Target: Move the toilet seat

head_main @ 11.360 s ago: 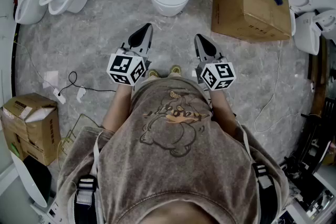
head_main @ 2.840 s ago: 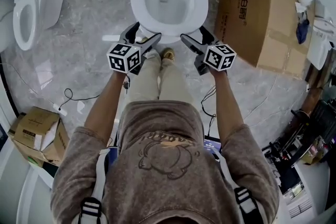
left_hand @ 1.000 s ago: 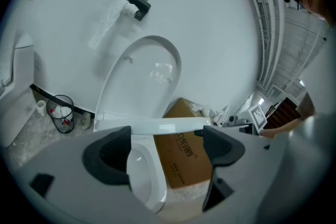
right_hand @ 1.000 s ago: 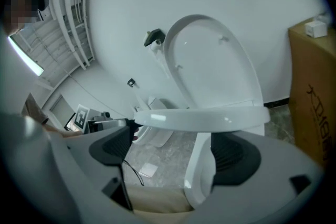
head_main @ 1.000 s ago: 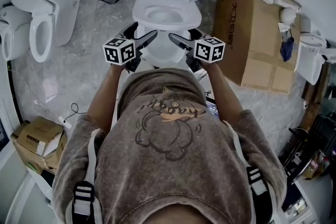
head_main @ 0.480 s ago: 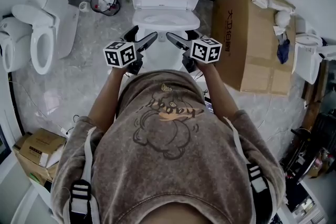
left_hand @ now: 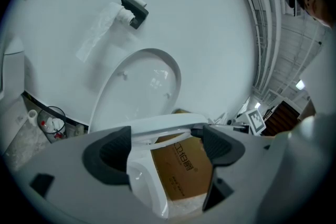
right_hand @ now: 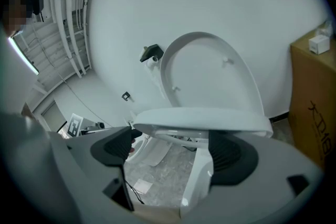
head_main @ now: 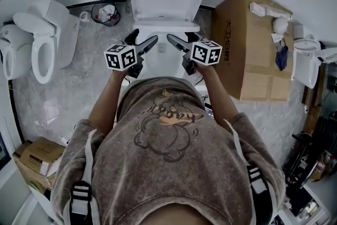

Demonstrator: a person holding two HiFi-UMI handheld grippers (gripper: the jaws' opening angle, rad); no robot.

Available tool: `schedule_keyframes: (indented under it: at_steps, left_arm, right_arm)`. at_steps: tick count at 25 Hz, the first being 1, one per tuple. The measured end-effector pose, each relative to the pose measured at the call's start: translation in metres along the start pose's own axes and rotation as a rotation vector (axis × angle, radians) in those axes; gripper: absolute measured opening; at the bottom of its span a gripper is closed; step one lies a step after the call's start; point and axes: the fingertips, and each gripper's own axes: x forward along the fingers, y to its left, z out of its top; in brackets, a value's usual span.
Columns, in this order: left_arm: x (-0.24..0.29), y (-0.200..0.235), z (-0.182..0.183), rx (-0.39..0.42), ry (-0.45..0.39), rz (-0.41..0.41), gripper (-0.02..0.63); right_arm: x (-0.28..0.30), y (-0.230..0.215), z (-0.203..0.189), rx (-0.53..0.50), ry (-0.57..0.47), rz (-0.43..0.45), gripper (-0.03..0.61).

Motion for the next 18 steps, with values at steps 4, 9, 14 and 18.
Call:
schedule_keyframes:
  at_steps: [4, 9, 14, 18]
  left_arm:
    - [0.006, 0.004, 0.011, 0.009, -0.01, 0.0, 0.423]
    - [0.013, 0.009, 0.024, 0.019, -0.016, 0.006, 0.423]
    - [0.024, 0.016, 0.039, 0.021, -0.03, 0.01, 0.423]
    - [0.03, 0.019, 0.051, 0.024, -0.046, 0.014, 0.423]
  right_arm:
    - [0.005, -0.004, 0.012, -0.012, -0.002, 0.0, 0.449]
    - [0.012, -0.007, 0.024, -0.033, -0.001, -0.002, 0.445]
    - [0.02, -0.015, 0.04, -0.043, -0.009, -0.012, 0.433]
    - [0.026, -0.019, 0.051, -0.043, -0.021, -0.018, 0.433]
